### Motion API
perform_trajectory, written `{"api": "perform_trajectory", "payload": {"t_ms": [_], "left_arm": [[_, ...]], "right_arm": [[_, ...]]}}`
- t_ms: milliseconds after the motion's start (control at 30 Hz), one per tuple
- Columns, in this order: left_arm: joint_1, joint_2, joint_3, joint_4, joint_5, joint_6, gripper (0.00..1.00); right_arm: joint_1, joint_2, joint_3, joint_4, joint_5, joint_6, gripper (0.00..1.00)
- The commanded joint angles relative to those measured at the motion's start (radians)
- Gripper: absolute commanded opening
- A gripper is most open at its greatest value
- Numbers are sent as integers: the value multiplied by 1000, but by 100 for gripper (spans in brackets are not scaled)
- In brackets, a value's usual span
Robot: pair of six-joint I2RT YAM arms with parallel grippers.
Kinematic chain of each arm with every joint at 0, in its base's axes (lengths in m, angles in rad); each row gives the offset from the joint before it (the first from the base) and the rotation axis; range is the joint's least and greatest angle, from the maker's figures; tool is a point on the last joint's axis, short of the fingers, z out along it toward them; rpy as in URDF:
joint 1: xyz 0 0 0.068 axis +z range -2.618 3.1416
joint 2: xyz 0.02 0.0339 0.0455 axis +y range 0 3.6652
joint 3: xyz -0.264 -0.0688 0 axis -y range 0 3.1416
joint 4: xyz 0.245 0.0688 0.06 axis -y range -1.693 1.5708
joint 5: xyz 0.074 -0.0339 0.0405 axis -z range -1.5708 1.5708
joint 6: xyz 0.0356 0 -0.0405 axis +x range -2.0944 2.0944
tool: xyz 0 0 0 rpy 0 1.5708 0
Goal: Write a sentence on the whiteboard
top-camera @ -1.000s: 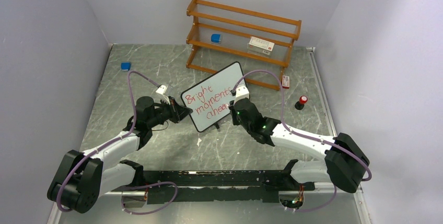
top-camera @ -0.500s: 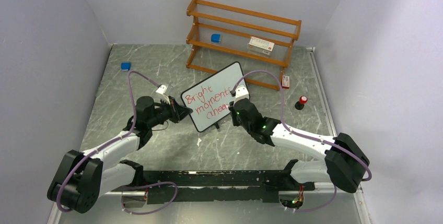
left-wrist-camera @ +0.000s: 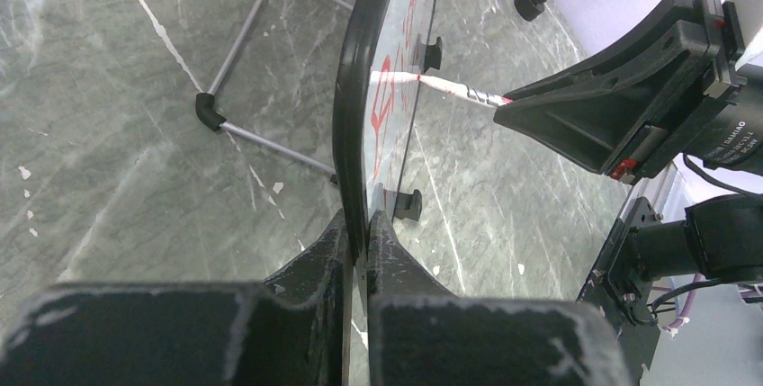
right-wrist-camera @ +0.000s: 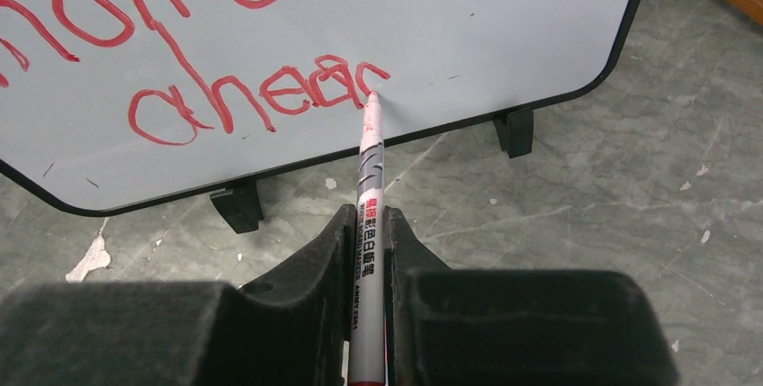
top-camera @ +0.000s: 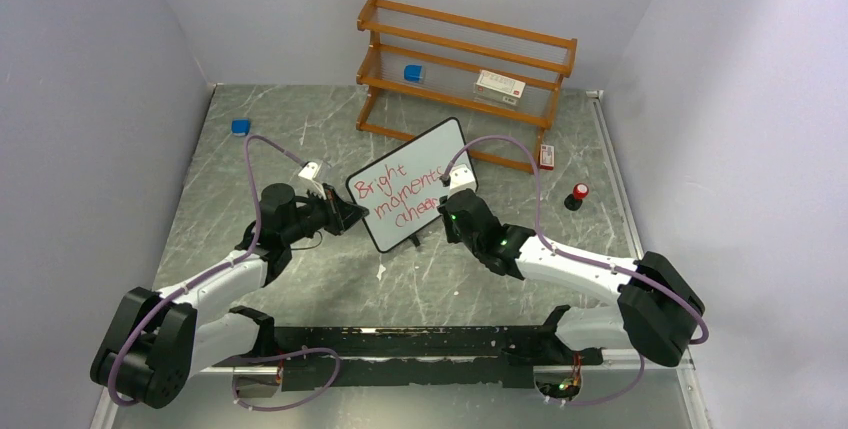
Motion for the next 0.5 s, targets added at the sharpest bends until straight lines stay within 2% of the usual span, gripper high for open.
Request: {"api": "perform_trajectory", "payload": {"t_ms": [0, 467], "left_arm": [[5, 12, 11, -53, -56, 38, 5], [6, 10, 11, -55, -55, 37, 5]], "right_arm": [[-7, 10, 16, 6, 35, 10, 0], [-9, -39, 23, 36, 43, 9, 0]]}}
